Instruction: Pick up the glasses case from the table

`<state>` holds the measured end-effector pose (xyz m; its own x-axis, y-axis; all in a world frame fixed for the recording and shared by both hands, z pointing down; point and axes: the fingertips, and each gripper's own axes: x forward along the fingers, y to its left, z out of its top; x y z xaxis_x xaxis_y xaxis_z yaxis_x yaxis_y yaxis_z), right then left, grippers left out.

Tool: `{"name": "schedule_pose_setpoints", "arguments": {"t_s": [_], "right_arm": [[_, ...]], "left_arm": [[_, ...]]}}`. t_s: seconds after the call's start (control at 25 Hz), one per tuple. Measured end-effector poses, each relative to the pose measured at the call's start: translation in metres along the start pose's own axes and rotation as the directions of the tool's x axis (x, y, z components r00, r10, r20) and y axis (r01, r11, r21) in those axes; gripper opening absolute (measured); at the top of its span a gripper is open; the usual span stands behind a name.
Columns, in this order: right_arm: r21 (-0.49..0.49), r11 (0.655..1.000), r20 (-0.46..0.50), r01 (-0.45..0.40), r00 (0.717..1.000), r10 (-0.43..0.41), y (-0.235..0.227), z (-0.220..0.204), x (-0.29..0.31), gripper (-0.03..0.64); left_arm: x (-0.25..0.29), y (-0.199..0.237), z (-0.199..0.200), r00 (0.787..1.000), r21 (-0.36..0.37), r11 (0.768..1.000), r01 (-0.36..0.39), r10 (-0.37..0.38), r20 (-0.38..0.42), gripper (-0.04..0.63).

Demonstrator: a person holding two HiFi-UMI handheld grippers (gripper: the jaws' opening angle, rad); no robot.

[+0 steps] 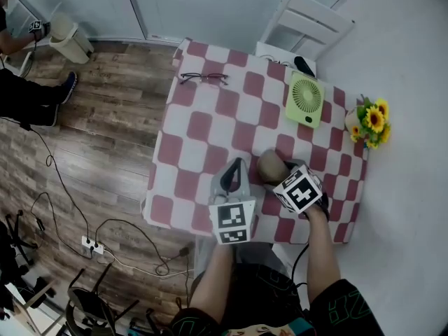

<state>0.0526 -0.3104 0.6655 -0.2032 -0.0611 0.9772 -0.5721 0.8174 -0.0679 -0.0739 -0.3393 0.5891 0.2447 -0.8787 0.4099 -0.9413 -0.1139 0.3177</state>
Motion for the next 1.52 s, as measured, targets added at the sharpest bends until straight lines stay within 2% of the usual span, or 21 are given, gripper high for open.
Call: {"name": "schedule_pose_setpoints", "arguments": {"t_s": [0.12, 0.24, 0.48, 0.64, 0.8, 1.04, 1.12, 1.24, 1.32, 1.4, 1.52], "right_arm": [[-0.026, 0.999, 0.01, 0.024, 1.0, -0.023, 0.003, 0.001, -0.002, 0.362], [-0.052, 0.998, 0.031, 0.041, 0.999, -0.04, 0.009, 0.004, -0.008, 0.36], [0.061, 0.995, 0.182, 0.076, 0.98, -0.086, -0.005, 0.017, -0.033, 0.36], [0.15, 0.981, 0.312, 0.121, 0.936, -0.163, -0.026, 0.032, -0.067, 0.36], [0.233, 0.962, 0.463, 0.142, 0.853, -0.238, -0.046, 0.049, -0.11, 0.36], [0.294, 0.937, 0.615, 0.188, 0.713, -0.337, -0.063, 0.068, -0.171, 0.361], [0.346, 0.925, 0.67, 0.156, 0.65, -0.36, -0.065, 0.072, -0.194, 0.362], [0.401, 0.91, 0.753, 0.102, 0.529, -0.391, -0.069, 0.078, -0.23, 0.362], [0.428, 0.899, 0.782, 0.093, 0.46, -0.42, -0.073, 0.078, -0.248, 0.362], [0.453, 0.888, 0.797, 0.083, 0.408, -0.445, -0.076, 0.076, -0.262, 0.362], [0.471, 0.877, 0.803, 0.099, 0.362, -0.473, -0.075, 0.074, -0.276, 0.362]], "left_arm": [[-0.001, -0.004, 0.008, 1.0, 0.024, 1.0, 0.018, -0.018, 0.008, 0.011], [-0.005, 0.002, 0.022, 1.0, 0.042, 0.999, 0.003, -0.004, 0.03, 0.011], [-0.009, 0.01, 0.057, 0.995, 0.093, 0.995, -0.022, 0.013, 0.095, 0.011], [-0.01, 0.005, 0.087, 0.989, 0.134, 0.991, -0.021, 0.001, 0.149, 0.011], [-0.015, -0.001, 0.118, 0.976, 0.17, 0.985, -0.034, -0.004, 0.218, 0.011], [-0.023, -0.013, 0.16, 0.95, 0.2, 0.979, -0.035, -0.029, 0.31, 0.011], [-0.029, -0.014, 0.174, 0.94, 0.19, 0.981, -0.043, -0.024, 0.34, 0.011], [-0.038, -0.014, 0.203, 0.917, 0.19, 0.979, -0.073, -0.009, 0.4, 0.011], [-0.044, -0.019, 0.218, 0.906, 0.211, 0.974, -0.082, -0.016, 0.424, 0.011], [-0.048, -0.027, 0.226, 0.902, 0.242, 0.967, -0.085, -0.029, 0.431, 0.011], [-0.056, -0.038, 0.23, 0.898, 0.278, 0.957, -0.08, -0.051, 0.437, 0.011]]}}
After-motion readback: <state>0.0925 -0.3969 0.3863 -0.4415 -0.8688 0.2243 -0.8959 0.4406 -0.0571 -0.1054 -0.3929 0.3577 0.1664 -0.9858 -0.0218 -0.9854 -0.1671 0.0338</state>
